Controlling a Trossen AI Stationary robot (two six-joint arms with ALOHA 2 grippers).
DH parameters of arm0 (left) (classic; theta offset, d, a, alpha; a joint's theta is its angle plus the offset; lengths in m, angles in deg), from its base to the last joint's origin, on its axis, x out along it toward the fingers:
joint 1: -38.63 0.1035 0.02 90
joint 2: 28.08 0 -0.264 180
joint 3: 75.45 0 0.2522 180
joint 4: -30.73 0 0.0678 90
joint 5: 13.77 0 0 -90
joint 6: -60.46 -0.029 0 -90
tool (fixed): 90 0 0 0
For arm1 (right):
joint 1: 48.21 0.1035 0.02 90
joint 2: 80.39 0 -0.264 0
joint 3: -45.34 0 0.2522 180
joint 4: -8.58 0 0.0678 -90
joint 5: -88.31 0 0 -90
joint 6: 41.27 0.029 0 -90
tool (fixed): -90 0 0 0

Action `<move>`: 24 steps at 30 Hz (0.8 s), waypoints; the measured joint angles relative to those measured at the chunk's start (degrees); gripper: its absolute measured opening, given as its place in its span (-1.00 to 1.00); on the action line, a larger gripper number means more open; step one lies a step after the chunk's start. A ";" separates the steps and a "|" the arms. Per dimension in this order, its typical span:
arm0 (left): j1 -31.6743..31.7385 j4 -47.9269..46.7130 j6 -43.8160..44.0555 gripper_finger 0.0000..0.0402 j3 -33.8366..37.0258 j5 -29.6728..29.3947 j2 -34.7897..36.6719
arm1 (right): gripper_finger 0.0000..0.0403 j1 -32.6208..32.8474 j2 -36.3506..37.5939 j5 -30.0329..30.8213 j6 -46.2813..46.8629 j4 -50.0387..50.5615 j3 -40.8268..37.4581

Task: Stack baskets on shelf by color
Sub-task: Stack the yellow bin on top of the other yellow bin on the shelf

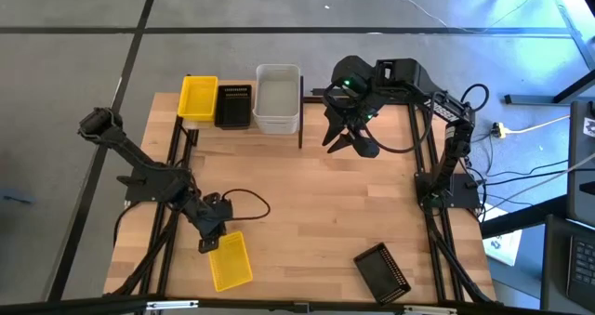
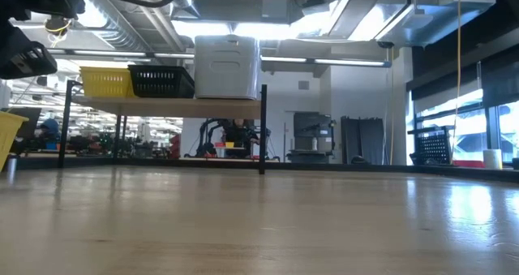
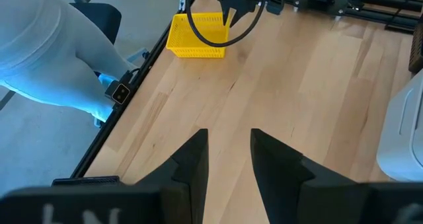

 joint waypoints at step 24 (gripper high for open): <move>0.01 2.95 0.41 -0.75 0.00 0.27 -10.54 | -0.44 0.00 0.00 0.11 0.02 0.19 -0.02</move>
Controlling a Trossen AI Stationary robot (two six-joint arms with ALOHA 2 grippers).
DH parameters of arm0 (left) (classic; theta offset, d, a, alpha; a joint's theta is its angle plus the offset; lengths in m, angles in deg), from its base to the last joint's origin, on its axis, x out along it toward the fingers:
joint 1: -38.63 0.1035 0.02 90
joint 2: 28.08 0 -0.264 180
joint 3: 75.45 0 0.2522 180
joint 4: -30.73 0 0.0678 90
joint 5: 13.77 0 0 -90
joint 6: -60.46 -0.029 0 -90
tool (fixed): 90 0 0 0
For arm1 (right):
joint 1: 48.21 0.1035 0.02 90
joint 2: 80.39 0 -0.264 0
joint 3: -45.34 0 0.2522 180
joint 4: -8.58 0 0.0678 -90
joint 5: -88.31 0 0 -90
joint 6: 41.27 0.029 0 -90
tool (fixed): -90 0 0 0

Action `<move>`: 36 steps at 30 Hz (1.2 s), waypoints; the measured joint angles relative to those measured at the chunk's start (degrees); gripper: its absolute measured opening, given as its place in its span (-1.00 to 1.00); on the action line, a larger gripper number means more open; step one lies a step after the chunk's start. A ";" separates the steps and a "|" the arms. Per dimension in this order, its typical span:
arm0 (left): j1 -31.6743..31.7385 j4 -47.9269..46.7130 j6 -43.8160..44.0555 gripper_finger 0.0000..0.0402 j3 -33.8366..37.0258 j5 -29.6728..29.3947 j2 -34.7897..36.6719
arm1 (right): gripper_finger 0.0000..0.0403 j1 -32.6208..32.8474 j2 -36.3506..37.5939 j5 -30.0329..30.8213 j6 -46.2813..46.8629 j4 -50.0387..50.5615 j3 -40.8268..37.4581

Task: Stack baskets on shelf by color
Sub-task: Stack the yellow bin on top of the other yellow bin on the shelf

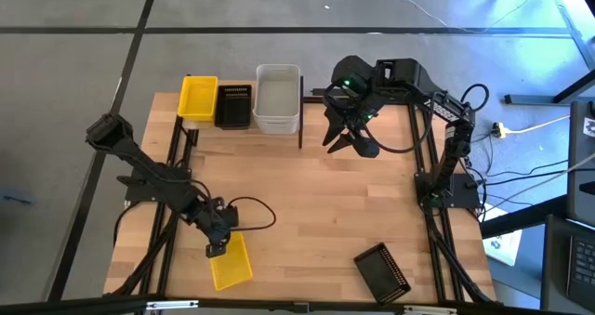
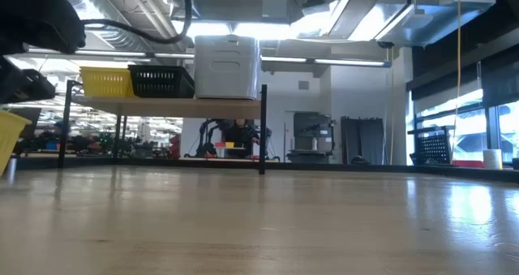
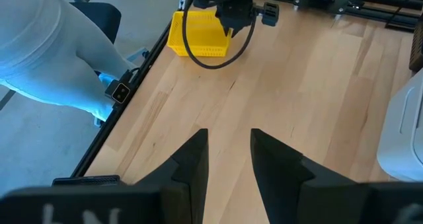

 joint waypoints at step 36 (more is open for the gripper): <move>20.13 -36.37 27.05 -1.00 -25.99 -18.77 23.50 | -0.44 0.02 0.00 8.98 0.00 -0.15 0.00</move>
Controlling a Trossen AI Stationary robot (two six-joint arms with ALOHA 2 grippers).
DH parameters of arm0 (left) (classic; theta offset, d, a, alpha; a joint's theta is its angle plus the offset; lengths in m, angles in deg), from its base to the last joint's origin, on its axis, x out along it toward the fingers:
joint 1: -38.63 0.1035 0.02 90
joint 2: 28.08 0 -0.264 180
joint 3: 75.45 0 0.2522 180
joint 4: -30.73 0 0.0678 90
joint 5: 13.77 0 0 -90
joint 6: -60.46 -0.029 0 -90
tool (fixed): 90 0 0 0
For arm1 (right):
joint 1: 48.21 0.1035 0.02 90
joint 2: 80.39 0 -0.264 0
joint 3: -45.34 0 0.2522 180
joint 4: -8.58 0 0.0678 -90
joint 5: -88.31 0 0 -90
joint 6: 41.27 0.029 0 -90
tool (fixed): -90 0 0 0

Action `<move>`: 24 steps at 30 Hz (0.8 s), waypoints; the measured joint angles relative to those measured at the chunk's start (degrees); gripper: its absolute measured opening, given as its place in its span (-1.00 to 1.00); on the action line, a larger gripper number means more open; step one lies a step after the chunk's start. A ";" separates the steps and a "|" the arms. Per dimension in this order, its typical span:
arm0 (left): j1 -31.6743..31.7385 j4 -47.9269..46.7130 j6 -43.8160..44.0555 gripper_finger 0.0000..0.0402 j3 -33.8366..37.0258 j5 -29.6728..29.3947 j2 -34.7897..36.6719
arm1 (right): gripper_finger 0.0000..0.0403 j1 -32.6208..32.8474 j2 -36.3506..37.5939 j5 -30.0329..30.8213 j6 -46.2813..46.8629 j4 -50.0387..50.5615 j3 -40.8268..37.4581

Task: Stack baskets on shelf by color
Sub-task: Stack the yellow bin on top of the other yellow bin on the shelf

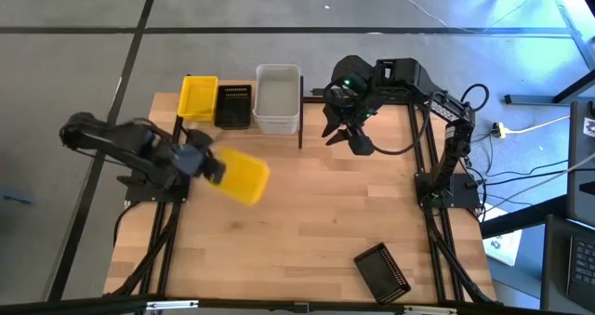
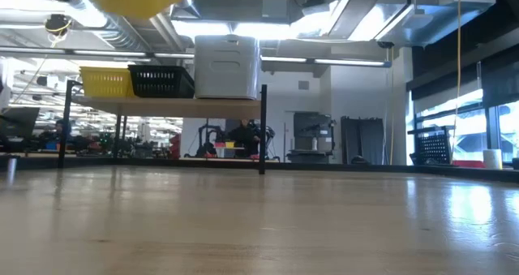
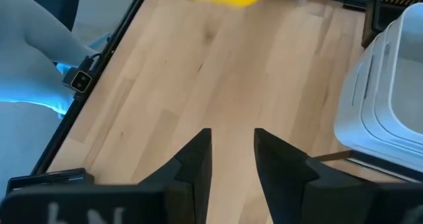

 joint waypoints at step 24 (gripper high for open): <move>35.34 -28.04 -63.47 -1.00 -44.07 -5.04 -10.45 | -0.44 0.00 0.00 -0.01 0.00 -5.10 0.00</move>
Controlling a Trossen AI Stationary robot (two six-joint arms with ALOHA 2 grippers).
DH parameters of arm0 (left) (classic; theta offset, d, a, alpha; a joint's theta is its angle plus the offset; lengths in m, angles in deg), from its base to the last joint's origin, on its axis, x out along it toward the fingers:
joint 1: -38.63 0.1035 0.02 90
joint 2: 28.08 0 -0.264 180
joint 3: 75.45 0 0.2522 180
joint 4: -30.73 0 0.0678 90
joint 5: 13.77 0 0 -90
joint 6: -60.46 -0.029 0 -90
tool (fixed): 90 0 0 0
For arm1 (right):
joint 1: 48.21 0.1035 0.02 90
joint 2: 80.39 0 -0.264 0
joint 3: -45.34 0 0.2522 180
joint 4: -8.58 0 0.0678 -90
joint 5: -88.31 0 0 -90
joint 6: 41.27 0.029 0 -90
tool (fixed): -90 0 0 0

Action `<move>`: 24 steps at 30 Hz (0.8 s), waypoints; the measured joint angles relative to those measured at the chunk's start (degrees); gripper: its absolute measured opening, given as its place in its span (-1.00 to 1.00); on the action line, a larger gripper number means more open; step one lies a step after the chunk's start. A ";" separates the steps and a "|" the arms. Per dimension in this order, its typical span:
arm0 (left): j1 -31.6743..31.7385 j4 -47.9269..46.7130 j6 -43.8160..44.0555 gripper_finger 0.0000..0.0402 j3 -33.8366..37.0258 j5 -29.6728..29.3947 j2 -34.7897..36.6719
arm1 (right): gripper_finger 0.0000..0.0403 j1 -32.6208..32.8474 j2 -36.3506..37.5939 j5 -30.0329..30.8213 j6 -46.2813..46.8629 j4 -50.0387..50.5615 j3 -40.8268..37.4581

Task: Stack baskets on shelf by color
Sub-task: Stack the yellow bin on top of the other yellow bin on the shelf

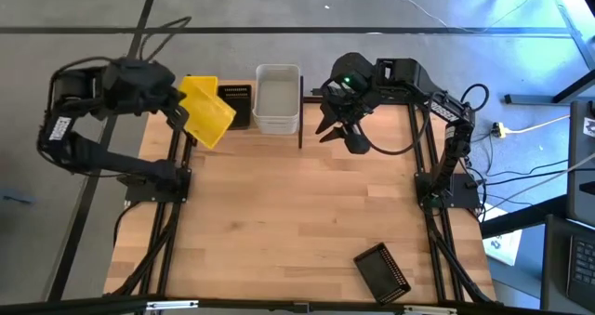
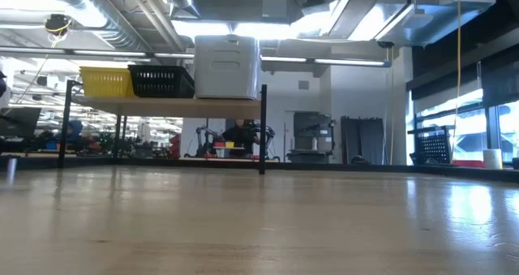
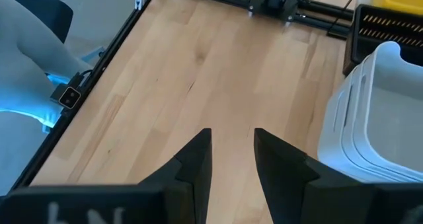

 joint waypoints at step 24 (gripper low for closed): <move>36.12 1.47 -60.05 -1.00 -7.69 4.10 -19.28 | -0.44 0.00 0.00 -0.01 0.02 0.05 0.00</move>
